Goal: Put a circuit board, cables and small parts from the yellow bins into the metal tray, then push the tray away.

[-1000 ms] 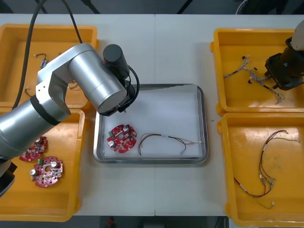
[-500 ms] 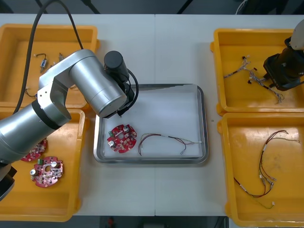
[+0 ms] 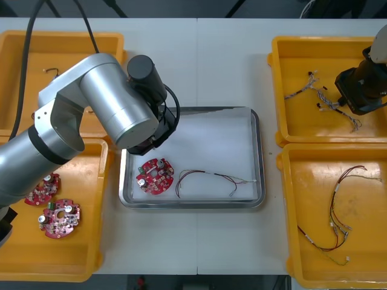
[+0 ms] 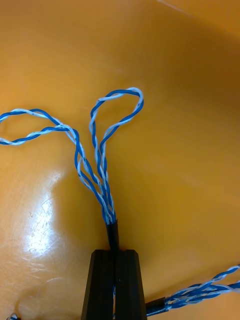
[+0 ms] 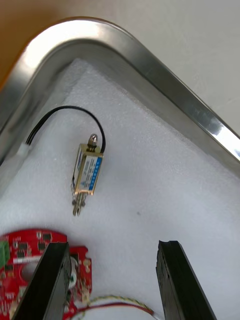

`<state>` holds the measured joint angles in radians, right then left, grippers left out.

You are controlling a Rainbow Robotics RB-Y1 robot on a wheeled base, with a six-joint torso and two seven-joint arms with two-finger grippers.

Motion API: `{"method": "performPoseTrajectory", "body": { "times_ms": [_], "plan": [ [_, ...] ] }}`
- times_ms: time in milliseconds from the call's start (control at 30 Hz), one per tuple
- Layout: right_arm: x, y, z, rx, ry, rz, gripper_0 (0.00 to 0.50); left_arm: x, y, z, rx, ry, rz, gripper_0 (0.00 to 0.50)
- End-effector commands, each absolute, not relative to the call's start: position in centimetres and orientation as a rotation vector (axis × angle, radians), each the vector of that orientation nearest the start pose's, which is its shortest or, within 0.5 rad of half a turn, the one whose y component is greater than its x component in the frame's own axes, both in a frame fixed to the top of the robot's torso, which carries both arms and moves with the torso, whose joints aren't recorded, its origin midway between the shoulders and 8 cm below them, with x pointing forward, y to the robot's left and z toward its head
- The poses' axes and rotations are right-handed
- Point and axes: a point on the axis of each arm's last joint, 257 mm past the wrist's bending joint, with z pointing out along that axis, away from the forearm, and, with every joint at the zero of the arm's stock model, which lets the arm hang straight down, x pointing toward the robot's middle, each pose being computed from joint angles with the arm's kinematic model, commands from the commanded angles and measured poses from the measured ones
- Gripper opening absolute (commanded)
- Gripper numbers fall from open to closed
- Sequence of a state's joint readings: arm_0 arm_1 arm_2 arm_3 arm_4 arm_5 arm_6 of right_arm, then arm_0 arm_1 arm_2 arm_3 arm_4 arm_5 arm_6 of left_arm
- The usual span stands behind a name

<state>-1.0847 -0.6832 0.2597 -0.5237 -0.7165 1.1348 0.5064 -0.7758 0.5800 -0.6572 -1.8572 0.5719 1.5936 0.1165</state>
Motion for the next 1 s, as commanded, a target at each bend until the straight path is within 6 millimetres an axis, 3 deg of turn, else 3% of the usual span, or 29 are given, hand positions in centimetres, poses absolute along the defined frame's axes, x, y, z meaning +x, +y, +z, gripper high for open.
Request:
{"method": "performPoseTrajectory", "body": {
  "times_ms": [33, 367, 567, 767, 1000],
  "plan": [
    [62.8, -41.5, -16.5, 1.33, 2.254, 0.254, 0.0, 48.7, 11.5, -14.8, -1.027, 2.39, -0.445, 0.5],
    [59.9, -43.1, -11.2, 1.068, 2.415, 0.059, 0.0, 49.6, 15.5, -8.8, -1.284, 2.335, -0.534, 0.5],
    [57.8, -42.9, -8.0, 0.869, 2.515, -0.039, 0.0, 52.1, 19.5, -6.1, -1.392, 2.266, -0.544, 0.5],
    [56.0, -41.4, -5.5, 0.634, 2.601, -0.103, 0.0, 55.1, 24.7, -4.8, -1.416, 2.202, -0.511, 0.5],
    [53.9, -38.3, -4.5, 0.257, 2.639, -0.186, 0.0, 58.1, 31.0, -4.2, -1.389, 2.147, -0.483, 0.5]
  ]
}}
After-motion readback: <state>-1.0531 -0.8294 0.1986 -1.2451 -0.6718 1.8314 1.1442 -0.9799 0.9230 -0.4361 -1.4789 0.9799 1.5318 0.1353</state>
